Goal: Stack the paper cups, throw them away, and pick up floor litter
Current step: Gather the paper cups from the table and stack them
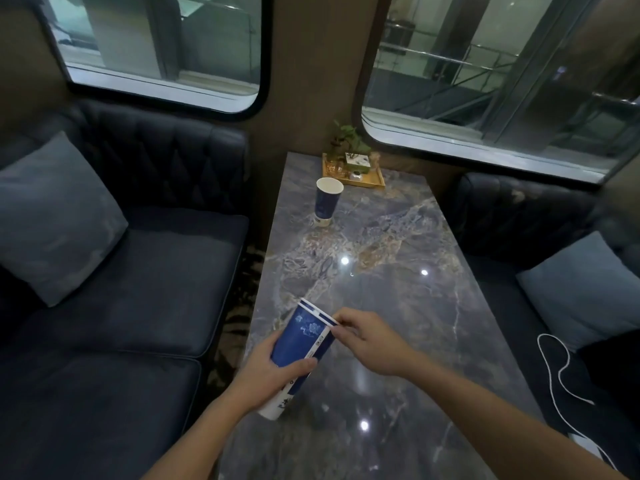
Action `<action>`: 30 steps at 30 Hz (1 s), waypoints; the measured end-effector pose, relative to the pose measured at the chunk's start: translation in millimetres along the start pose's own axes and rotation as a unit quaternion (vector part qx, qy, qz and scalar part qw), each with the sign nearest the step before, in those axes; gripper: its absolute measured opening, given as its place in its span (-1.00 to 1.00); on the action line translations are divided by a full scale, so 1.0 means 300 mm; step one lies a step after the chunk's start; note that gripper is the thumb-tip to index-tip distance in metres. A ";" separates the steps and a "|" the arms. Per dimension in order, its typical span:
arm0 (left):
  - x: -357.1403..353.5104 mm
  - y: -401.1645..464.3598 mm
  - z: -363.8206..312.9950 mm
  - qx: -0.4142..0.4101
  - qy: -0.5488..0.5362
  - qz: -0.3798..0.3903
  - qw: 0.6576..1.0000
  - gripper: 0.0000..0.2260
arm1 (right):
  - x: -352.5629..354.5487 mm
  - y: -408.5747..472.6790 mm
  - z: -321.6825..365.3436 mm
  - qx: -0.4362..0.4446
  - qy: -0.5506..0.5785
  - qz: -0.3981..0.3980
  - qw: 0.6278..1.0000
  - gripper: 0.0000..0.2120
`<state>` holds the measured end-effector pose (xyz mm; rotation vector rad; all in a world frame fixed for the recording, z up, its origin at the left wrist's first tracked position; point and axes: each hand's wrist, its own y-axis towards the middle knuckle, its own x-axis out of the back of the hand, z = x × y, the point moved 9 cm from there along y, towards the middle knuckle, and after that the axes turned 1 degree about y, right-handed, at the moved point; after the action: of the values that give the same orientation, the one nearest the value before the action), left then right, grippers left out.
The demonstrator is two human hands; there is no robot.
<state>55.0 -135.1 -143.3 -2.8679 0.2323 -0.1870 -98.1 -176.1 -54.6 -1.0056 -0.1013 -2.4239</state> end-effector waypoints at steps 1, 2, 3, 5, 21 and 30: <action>0.013 0.018 0.000 0.001 0.002 -0.010 1.000 -0.38 | 0.009 0.028 -0.007 0.004 0.007 -0.001 1.000 -0.91; 0.028 0.037 0.004 0.003 0.002 -0.021 1.000 -0.40 | 0.020 0.060 -0.014 0.007 0.009 -0.005 1.000 -0.92; 0.043 0.058 0.011 0.007 0.000 -0.029 1.000 -0.42 | 0.033 0.094 -0.026 0.008 0.011 -0.012 1.000 -0.92; 0.065 0.101 0.019 0.014 -0.011 -0.037 0.999 -0.44 | 0.063 0.162 -0.057 0.004 0.029 -0.029 0.999 -0.94; 0.210 0.529 0.021 0.014 -0.033 -0.102 0.994 -0.48 | 0.285 0.713 -0.335 -0.063 -0.043 -0.145 0.987 -0.87; 0.215 0.675 0.061 0.020 -0.033 -0.096 0.995 -0.49 | 0.430 1.092 -0.408 -0.068 -0.202 -0.153 0.965 -0.63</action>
<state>92.3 -335.0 -207.4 -2.8481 -0.0604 -0.1305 -95.6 -546.8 -95.4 -1.6443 -0.2508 -2.4815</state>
